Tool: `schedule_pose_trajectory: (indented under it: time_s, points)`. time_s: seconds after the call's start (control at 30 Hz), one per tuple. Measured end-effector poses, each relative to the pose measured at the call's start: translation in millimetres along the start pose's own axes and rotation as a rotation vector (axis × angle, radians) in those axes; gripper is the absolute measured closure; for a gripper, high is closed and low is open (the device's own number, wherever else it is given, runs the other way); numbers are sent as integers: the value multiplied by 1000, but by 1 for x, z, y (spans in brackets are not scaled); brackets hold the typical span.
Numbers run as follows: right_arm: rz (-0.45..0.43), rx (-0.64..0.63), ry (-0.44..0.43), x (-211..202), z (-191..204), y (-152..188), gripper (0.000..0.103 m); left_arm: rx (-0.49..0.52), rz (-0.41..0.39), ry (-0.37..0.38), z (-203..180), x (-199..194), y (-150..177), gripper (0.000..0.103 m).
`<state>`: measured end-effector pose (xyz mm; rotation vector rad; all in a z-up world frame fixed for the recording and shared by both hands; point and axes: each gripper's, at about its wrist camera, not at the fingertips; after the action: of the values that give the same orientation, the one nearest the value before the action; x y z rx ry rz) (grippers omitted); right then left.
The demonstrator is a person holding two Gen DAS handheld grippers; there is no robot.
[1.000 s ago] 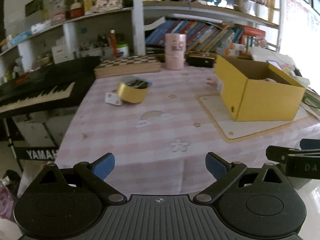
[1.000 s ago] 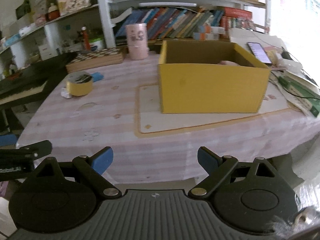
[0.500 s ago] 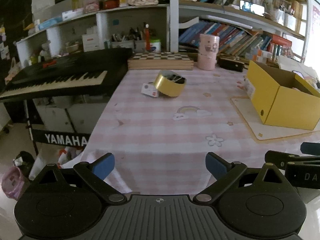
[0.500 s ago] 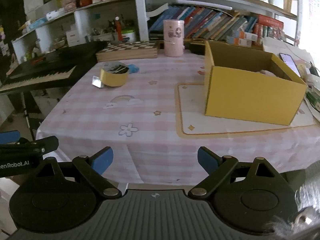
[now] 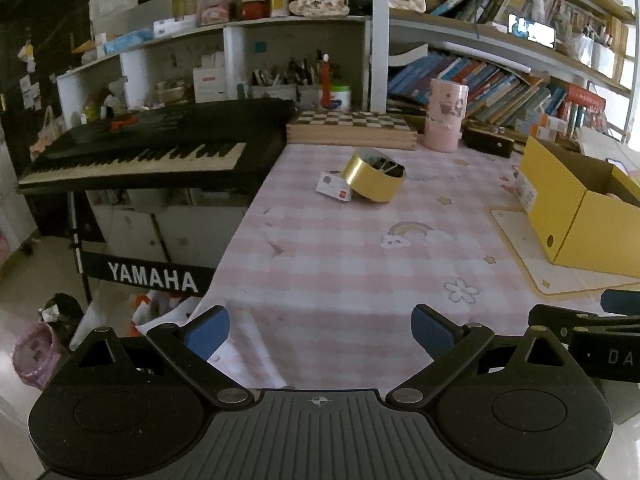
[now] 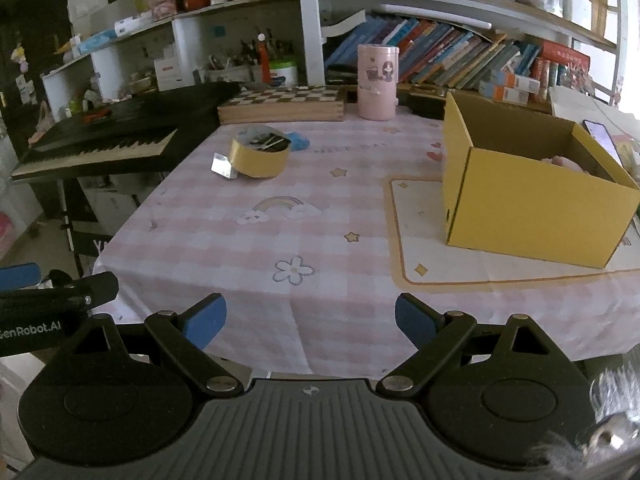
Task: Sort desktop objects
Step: 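Move both tools toward the yellow tape roll and small white box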
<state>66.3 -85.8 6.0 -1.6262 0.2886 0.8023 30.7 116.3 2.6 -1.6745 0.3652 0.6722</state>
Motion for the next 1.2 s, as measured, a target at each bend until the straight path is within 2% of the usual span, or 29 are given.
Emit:
schedule_pose_trajectory:
  time_s: [0.53, 1.2]
  points:
    - [3, -27, -44, 24, 3, -19, 12, 2, 7, -19, -2, 21, -14, 4]
    - [36, -75, -186, 117, -17, -83, 11, -44, 35, -151, -13, 91, -61, 4]
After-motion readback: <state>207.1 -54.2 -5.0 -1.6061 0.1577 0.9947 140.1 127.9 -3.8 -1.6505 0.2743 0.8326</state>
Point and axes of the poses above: each gripper's, at about its wrist camera, not at the fingertips, and x roughly the way its jaws point, z to its left, y to its underside, and after that the axes turned 8 degrees about -x, right-handed
